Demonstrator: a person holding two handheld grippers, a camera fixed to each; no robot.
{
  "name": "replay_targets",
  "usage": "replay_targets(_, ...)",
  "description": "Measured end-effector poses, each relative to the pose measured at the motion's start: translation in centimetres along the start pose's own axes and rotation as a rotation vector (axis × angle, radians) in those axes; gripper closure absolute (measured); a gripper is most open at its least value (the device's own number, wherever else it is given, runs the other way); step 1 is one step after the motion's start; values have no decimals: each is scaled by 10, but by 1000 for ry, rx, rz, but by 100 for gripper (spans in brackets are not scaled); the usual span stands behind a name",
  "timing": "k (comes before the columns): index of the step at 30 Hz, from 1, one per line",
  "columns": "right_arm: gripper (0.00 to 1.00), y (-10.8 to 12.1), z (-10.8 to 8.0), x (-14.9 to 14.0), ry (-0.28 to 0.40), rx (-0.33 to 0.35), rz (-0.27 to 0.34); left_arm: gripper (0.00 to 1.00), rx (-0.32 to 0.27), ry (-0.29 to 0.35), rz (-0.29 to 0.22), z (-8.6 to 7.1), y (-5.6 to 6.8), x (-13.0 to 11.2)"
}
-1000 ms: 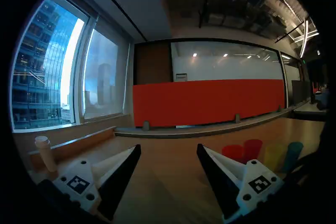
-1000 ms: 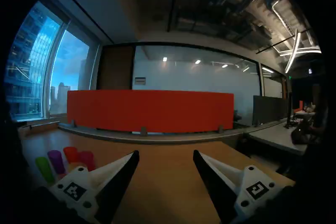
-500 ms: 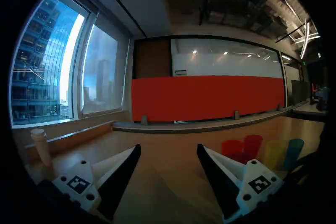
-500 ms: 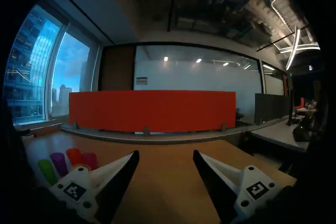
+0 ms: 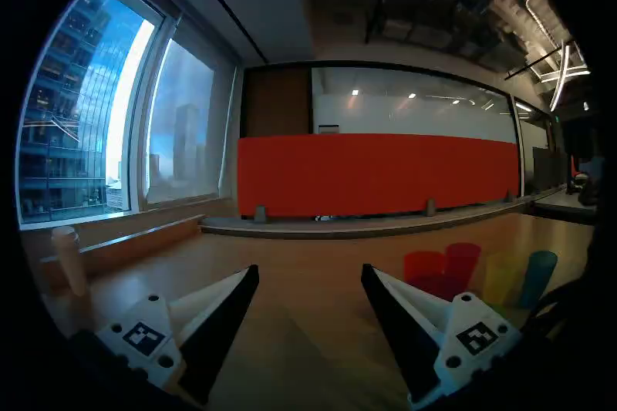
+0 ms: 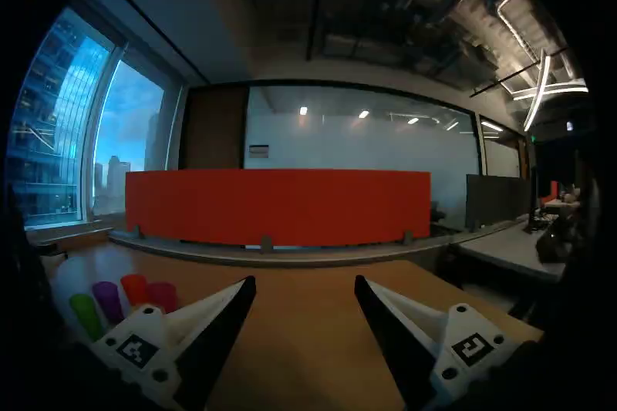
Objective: Pour water
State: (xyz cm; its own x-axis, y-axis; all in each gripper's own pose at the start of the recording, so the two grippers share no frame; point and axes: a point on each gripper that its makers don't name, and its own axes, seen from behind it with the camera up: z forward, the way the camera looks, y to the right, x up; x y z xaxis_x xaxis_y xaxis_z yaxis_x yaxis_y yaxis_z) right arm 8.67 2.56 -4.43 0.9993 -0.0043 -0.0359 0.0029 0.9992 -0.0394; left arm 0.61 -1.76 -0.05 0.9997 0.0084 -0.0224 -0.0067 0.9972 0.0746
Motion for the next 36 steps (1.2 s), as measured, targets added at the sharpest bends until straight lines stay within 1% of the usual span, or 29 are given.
replay_targets(5,1,1,0,-2,-2,-1,7,1,-7,-3,-12,0,0,-1)
replay_targets(14,1,1,1,-3,-2,-1,7,1,-21,-19,-8,1,4,-5)
replay_targets(23,1,3,-1,-3,-2,-2,6,1,-27,-21,-8,2,6,-6)
replay_targets(32,1,4,-4,-1,2,2,-11,1,-29,-23,-7,1,6,-6)
replay_targets(36,1,3,-6,1,14,5,-15,1,-29,-23,-7,1,6,-6)
